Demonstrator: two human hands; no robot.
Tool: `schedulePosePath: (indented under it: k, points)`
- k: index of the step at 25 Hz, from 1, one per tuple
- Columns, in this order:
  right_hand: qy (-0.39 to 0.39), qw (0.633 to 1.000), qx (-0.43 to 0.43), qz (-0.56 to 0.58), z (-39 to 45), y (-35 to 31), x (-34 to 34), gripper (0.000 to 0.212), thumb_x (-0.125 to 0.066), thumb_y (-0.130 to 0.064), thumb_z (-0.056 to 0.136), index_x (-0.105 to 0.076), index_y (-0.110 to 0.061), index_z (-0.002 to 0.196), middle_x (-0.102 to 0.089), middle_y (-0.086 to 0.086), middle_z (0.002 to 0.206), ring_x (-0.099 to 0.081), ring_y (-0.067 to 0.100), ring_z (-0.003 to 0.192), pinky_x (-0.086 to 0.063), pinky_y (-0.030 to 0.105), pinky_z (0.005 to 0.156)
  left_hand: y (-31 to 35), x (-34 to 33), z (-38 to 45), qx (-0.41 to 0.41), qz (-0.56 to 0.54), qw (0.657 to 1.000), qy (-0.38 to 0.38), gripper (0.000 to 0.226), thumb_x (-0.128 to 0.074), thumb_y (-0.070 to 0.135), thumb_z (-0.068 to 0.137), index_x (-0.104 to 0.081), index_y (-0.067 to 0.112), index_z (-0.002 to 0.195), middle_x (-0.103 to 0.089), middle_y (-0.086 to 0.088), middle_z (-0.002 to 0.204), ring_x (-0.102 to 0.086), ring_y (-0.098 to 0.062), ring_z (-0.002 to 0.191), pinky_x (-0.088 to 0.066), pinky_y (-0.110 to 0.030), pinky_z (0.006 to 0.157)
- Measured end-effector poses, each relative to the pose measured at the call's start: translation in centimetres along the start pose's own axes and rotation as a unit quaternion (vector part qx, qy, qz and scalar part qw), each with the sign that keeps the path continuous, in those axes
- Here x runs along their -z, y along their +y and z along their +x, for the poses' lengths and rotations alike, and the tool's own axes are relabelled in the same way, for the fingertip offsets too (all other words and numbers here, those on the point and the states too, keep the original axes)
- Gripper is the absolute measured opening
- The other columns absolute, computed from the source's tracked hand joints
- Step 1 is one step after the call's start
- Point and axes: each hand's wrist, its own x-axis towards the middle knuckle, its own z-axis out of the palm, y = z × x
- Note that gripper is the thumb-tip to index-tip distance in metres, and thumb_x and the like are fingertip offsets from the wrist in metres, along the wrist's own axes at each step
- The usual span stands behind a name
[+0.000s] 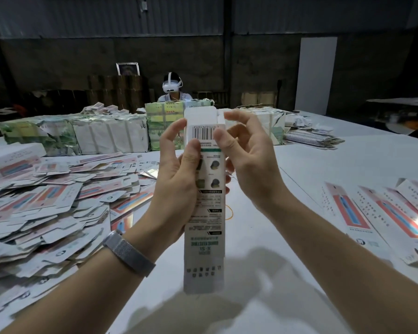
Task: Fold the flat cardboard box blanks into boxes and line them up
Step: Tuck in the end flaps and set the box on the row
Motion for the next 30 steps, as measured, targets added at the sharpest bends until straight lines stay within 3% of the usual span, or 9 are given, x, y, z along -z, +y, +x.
schedulePosePath:
  k: [3, 6, 8, 11, 17, 19, 22, 26, 30]
  points:
    - [-0.003, 0.998, -0.017, 0.062, -0.5, 0.2, -0.9, 0.015, -0.054, -0.027, 0.099, -0.059, -0.023, 0.114, -0.064, 0.015, 0.093, -0.067, 0.016, 0.069, -0.051, 0.022, 0.048, -0.1, -0.3, 0.0, -0.007, -0.01, 1.0, 0.007, 0.033, -0.043, 0.041, 0.103, -0.039, 0.043, 0.136, -0.075, -0.009, 0.098, -0.074, -0.025, 0.075, -0.06, -0.037, 0.06]
    - [0.028, 0.998, -0.006, 0.06, -0.9, 0.7, -1.7, 0.024, -0.05, -0.031, 0.096, -0.061, -0.014, 0.109, -0.068, 0.014, 0.096, -0.067, 0.033, 0.083, -0.058, 0.04, 0.068, -0.4, -0.5, -0.2, -0.02, 0.007, 0.999, 0.028, 0.025, -0.037, 0.032, 0.108, -0.043, 0.037, 0.132, -0.075, -0.002, 0.093, -0.073, -0.016, 0.074, -0.058, -0.029, 0.058]
    - [0.039, 0.998, -0.009, 0.048, -1.0, 0.8, -2.0, 0.022, -0.048, -0.031, 0.096, -0.06, -0.013, 0.101, -0.065, 0.012, 0.092, -0.064, 0.03, 0.081, -0.055, 0.045, 0.072, -0.7, -0.7, -0.4, -0.023, 0.026, 0.999, 0.029, 0.024, -0.035, 0.031, 0.108, -0.043, 0.034, 0.13, -0.074, 0.002, 0.089, -0.071, -0.013, 0.071, -0.057, -0.026, 0.057]
    - [0.03, 0.999, -0.014, 0.037, -1.0, 0.6, -1.9, 0.018, -0.046, -0.031, 0.096, -0.056, -0.017, 0.094, -0.062, 0.005, 0.084, -0.061, 0.023, 0.076, -0.052, 0.04, 0.067, -0.6, -0.8, -0.5, -0.018, 0.036, 0.999, 0.028, 0.023, -0.035, 0.034, 0.105, -0.042, 0.032, 0.127, -0.072, 0.005, 0.084, -0.07, -0.011, 0.069, -0.056, -0.024, 0.057]
    - [0.007, 0.999, -0.025, 0.019, -0.6, -0.1, -1.5, 0.009, -0.047, -0.02, 0.103, -0.055, -0.019, 0.101, -0.063, 0.011, 0.093, -0.065, 0.039, 0.086, -0.056, 0.046, 0.07, -0.2, -0.8, -0.1, -0.011, 0.027, 0.999, 0.03, 0.02, -0.034, 0.032, 0.106, -0.041, 0.029, 0.125, -0.071, 0.001, 0.085, -0.071, -0.016, 0.071, -0.058, -0.032, 0.059]
    - [0.016, 0.999, -0.04, 0.032, -0.5, -0.3, -1.4, 0.012, -0.048, -0.018, 0.103, -0.051, -0.024, 0.113, -0.06, 0.007, 0.097, -0.067, 0.026, 0.087, -0.058, 0.035, 0.068, -0.2, -0.7, 0.0, -0.007, 0.027, 0.999, 0.024, 0.02, -0.036, 0.034, 0.103, -0.041, 0.032, 0.122, -0.073, 0.0, 0.087, -0.071, -0.018, 0.072, -0.059, -0.034, 0.061]
    - [0.026, 0.993, -0.091, 0.074, -0.3, -0.7, -1.0, 0.034, -0.049, -0.02, 0.099, -0.042, -0.025, 0.132, -0.064, 0.008, 0.1, -0.069, 0.007, 0.077, -0.054, 0.019, 0.06, -0.1, -0.7, 0.1, -0.004, 0.041, 0.999, -0.001, 0.019, -0.036, 0.036, 0.099, -0.039, 0.035, 0.118, -0.075, 0.001, 0.087, -0.073, -0.017, 0.073, -0.058, -0.032, 0.063]
    - [0.02, 0.983, -0.125, 0.132, 0.2, -1.4, -0.8, 0.021, -0.046, -0.013, 0.098, -0.054, -0.024, 0.114, -0.07, 0.004, 0.083, -0.067, 0.018, 0.071, -0.056, 0.029, 0.059, -0.2, -0.9, 0.5, -0.001, 0.035, 0.999, -0.019, 0.019, -0.039, 0.034, 0.098, -0.038, 0.035, 0.117, -0.074, 0.0, 0.09, -0.073, -0.019, 0.08, -0.059, -0.035, 0.067]
    - [0.034, 0.973, -0.126, 0.191, 0.6, -1.6, -1.0, 0.019, -0.044, -0.006, 0.097, -0.052, -0.019, 0.108, -0.062, 0.018, 0.098, -0.061, 0.028, 0.079, -0.055, 0.031, 0.059, 0.0, -0.9, 1.0, -0.001, 0.034, 0.999, -0.021, 0.032, -0.04, 0.037, 0.098, -0.033, 0.038, 0.129, -0.074, -0.002, 0.092, -0.073, -0.021, 0.08, -0.058, -0.037, 0.069]
